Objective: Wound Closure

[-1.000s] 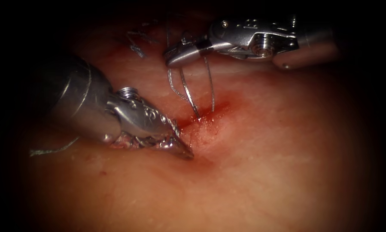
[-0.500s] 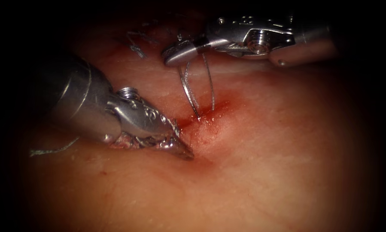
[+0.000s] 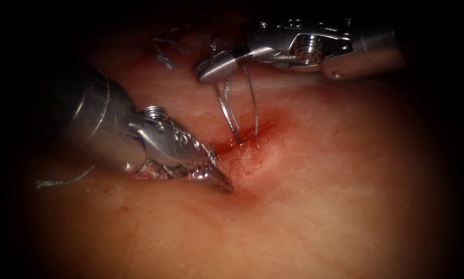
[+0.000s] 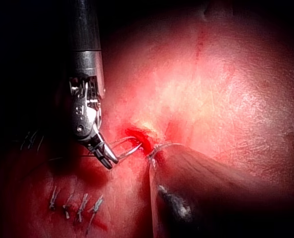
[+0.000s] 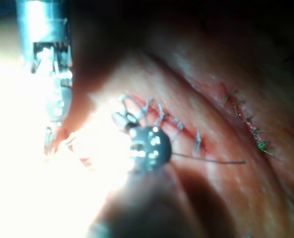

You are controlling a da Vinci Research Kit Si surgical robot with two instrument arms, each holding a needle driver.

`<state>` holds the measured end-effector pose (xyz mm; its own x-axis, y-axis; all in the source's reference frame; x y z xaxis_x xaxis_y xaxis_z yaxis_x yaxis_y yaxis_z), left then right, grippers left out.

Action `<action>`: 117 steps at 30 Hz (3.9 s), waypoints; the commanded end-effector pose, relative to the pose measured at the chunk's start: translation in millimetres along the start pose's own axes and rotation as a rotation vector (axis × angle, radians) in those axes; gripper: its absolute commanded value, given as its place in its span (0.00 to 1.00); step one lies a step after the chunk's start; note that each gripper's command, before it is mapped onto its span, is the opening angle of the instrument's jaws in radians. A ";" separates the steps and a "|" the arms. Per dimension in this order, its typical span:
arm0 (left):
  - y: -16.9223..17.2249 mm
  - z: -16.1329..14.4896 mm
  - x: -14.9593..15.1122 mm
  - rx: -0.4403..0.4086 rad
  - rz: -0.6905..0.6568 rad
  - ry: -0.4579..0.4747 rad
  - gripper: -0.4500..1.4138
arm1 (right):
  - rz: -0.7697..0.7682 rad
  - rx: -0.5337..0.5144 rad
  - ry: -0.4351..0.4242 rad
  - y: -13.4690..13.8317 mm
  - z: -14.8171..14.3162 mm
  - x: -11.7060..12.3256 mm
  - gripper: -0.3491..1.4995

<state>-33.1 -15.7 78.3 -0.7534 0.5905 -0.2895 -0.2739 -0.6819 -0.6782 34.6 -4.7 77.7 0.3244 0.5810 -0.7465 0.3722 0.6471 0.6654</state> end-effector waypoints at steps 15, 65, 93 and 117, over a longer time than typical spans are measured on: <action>0.1 0.8 -0.1 -0.002 0.001 0.000 0.00 | 0.071 0.031 -0.024 0.4 0.7 -0.1 0.00; 0.2 0.7 -0.1 -0.002 0.001 0.000 0.00 | 0.396 0.155 -0.062 -5.5 1.9 -5.3 0.75; 0.5 0.0 -0.4 -0.009 0.004 -0.001 0.00 | -0.227 -0.078 -0.038 -15.0 -1.2 -1.7 0.83; 0.8 -0.4 -0.3 -0.003 0.002 0.002 0.00 | -0.340 -0.172 -0.148 -14.6 1.2 -4.1 0.53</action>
<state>-32.3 -15.9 77.1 -0.7527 0.5902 -0.2918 -0.2717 -0.6821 -0.6789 28.3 -16.9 70.7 0.3344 0.2467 -0.9096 0.3331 0.8719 0.3589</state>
